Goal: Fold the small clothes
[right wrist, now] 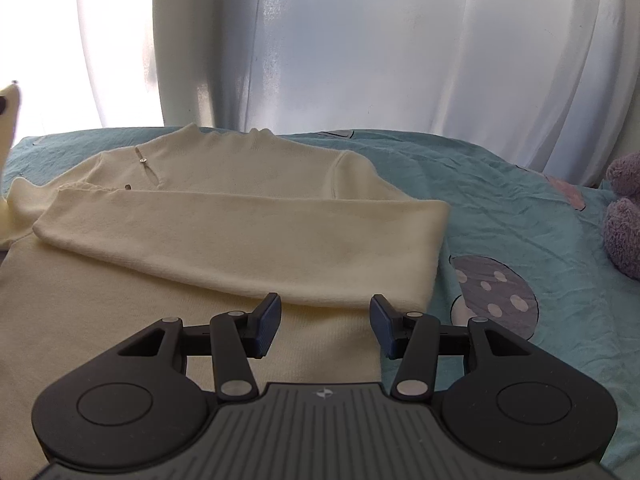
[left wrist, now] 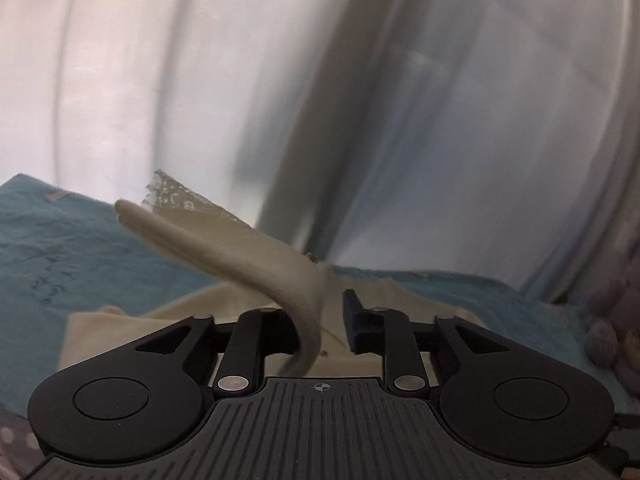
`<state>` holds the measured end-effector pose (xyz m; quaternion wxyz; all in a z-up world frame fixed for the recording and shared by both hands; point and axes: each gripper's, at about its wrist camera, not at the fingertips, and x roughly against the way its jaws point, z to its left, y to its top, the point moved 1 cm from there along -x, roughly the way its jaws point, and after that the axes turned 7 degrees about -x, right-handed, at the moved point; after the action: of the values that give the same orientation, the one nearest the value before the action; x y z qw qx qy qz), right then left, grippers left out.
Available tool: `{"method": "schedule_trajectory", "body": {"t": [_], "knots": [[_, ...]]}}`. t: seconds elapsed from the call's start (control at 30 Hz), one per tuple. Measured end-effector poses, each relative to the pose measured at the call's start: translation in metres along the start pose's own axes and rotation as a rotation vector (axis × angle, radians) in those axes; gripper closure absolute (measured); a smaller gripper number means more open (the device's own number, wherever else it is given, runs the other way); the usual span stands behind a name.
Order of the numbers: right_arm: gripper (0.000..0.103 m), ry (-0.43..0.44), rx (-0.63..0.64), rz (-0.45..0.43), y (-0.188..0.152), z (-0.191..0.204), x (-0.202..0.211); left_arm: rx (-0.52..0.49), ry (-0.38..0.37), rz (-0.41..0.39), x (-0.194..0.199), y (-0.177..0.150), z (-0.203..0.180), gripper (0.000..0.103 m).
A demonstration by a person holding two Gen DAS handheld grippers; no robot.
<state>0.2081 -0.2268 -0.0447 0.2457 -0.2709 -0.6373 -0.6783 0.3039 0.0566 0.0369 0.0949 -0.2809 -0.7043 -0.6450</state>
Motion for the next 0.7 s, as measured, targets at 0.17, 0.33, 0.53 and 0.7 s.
{"method": "schedule_trajectory", "body": {"t": [0.17, 0.33, 0.53, 0.7], "knots": [[0.054, 0.013, -0.02, -0.002, 0.0, -0.011, 0.007, -0.038, -0.133, 0.214, -0.047, -0.044, -0.054, 0.044], [0.054, 0.067, -0.066, 0.014, 0.009, -0.021, 0.006, 0.026, -0.064, 0.215, -0.003, -0.065, -0.017, 0.033], [0.054, 0.311, -0.147, 0.091, 0.034, 0.002, -0.027, 0.138, 0.107, 0.255, 0.026, -0.071, 0.036, 0.032], [0.052, 0.381, -0.189, 0.201, 0.043, 0.025, -0.07, 0.183, 0.157, 0.267, 0.035, -0.08, 0.056, 0.029]]}}
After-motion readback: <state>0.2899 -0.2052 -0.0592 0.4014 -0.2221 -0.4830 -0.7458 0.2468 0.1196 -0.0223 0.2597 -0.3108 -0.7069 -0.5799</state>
